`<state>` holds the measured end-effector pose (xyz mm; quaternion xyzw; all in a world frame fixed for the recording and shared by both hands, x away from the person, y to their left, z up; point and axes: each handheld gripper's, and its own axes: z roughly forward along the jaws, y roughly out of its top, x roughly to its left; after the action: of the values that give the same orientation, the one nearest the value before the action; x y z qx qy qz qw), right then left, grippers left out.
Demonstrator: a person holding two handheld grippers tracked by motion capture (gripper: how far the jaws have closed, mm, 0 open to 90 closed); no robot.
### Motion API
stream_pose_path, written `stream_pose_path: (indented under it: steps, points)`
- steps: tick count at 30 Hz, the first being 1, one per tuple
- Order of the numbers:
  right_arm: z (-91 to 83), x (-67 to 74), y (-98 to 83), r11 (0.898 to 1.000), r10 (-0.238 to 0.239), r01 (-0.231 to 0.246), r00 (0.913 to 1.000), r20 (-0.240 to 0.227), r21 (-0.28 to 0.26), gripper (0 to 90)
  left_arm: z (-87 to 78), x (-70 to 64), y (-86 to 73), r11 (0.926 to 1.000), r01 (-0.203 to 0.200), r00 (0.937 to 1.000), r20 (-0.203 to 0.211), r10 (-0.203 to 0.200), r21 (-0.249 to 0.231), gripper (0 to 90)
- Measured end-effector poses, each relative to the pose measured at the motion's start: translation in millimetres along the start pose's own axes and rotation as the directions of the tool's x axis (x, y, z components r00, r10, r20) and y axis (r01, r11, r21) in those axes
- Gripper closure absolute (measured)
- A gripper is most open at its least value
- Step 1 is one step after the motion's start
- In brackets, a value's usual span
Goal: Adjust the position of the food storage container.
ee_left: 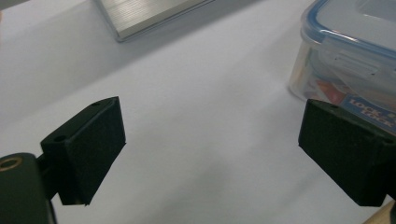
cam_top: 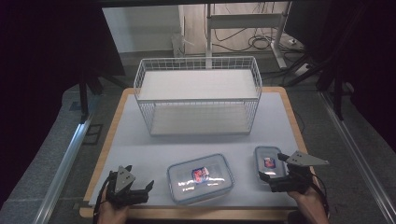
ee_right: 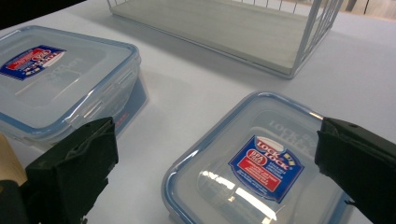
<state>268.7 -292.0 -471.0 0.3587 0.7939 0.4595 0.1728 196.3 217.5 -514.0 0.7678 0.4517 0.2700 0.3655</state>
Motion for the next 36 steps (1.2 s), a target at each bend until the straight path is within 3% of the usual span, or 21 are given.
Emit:
stream_pose_path:
  steps: [2, 6, 18, 23, 25, 27, 30, 36]
  points:
    - [0.0, -0.6, -0.3, 1.0, 0.011, -0.011, 0.9999, -0.002, 0.0, 0.0, -1.0, 0.9, 0.1, 1.0, 0.01, 0.9999, 0.003, -0.01, -0.001, 7.7]
    - [0.0, -1.5, -1.1, 1.0, 0.021, -0.021, 0.9995, 0.026, 0.003, 0.0, -2.0, 5.4, -1.1, 0.9981, 0.061, 0.9967, 0.054, -0.061, -0.006, 7.6]
    - [5.3, -3.1, -3.9, 0.999, 0.046, -0.047, 0.9982, 0.038, 0.019, 0.0, 2.2, 1.0, -0.2, 0.9976, 0.066, 0.9926, 0.101, -0.068, 0.019, 4.5]
    - [5.2, -2.7, -3.9, 0.999, 0.041, -0.041, 0.999, 0.016, 0.02, 0.0, 0.2, 2.2, 0.6, 0.9951, 0.099, 0.9857, 0.138, -0.096, -0.01, 4.6]
    - [5.3, -2.7, -3.9, 0.999, 0.039, -0.039, 0.9991, 0.016, 0.02, 0.0, -0.7, 2.1, 0.7, 0.9951, 0.099, 0.985, 0.143, -0.096, -0.01, 5.8]
    - [5.4, -2.6, -3.9, 0.999, 0.037, -0.037, 0.9993, 0.011, 0.019, 0.0, -1.9, 1.2, 1.0, 0.996, 0.089, 0.9851, 0.148, -0.088, -0.003, 12.8]
    - [5.6, -2.1, -3.9, 0.999, 0.032, -0.033, 0.9993, 0.019, 0.023, 0.4, -2.9, -4.8, 2.8, 0.9985, 0.053, 0.989, 0.137, -0.055, 0.016, 15.3]
    - [4.4, -0.9, -2.9, 0.999, 0.022, -0.023, 0.9995, 0.021, 0.023, 5.8, -6.1, -13.9, 7.7, 0.9995, 0.022, 0.9878, 0.154, -0.025, 0.025, 23.4]
